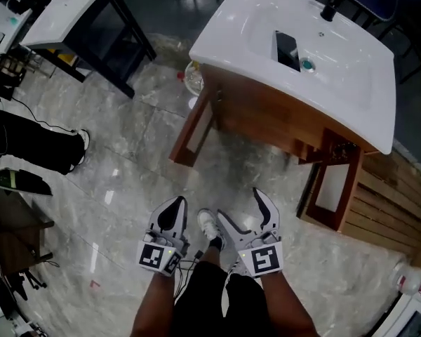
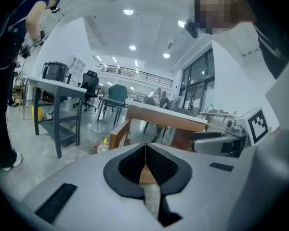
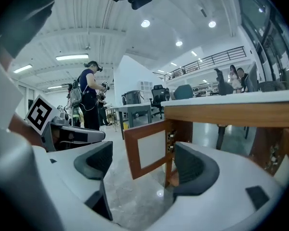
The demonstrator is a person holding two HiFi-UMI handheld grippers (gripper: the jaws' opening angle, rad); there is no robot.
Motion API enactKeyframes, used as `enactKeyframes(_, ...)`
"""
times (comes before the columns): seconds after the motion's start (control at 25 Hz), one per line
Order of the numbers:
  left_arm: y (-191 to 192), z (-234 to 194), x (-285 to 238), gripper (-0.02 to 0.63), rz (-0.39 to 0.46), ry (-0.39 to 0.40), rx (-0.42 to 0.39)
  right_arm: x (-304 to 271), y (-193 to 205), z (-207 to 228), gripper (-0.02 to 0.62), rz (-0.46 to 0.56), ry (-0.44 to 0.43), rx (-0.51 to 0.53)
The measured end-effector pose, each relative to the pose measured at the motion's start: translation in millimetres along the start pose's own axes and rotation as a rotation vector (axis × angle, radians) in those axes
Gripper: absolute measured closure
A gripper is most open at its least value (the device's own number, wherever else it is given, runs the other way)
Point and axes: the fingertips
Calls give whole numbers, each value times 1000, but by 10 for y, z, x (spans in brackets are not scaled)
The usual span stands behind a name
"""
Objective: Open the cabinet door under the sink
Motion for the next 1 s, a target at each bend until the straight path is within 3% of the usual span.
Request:
enactKeyframes(0.16, -492, 596, 192, 581, 30, 65, -95, 519, -517, 87, 199, 42, 48, 30)
enactKeyframes(0.24, -712, 877, 287, 581, 46, 96, -131, 805, -760, 143, 313, 74, 91, 40)
enactKeyframes(0.4, -1100, 1329, 496, 581, 83, 134, -162, 1334, -1094, 186, 429, 82, 151, 88)
enactKeyframes(0.56, -1397, 1533, 685, 581, 101, 101, -207, 1764, -1390, 196, 546, 96, 205, 68)
enactKeyframes(0.68, -1479, 1721, 816, 581, 92, 128, -242, 2001, -1610, 153, 566, 116, 216, 64)
enactKeyframes(0.88, -1456, 2259, 1095, 581, 57, 239, -162, 2371, -1838, -23, 571, 132, 202, 103)
enactKeyframes(1.0, -1549, 2541, 1174, 581, 80, 274, -214, 2653, -1972, 10, 571, 137, 231, 123)
Point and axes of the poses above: the fingertips, and each gripper's own axes: x backward along the fingers, z to its right, y out of its underside, and after that the axes turned 3 degrees about -y, right-handed
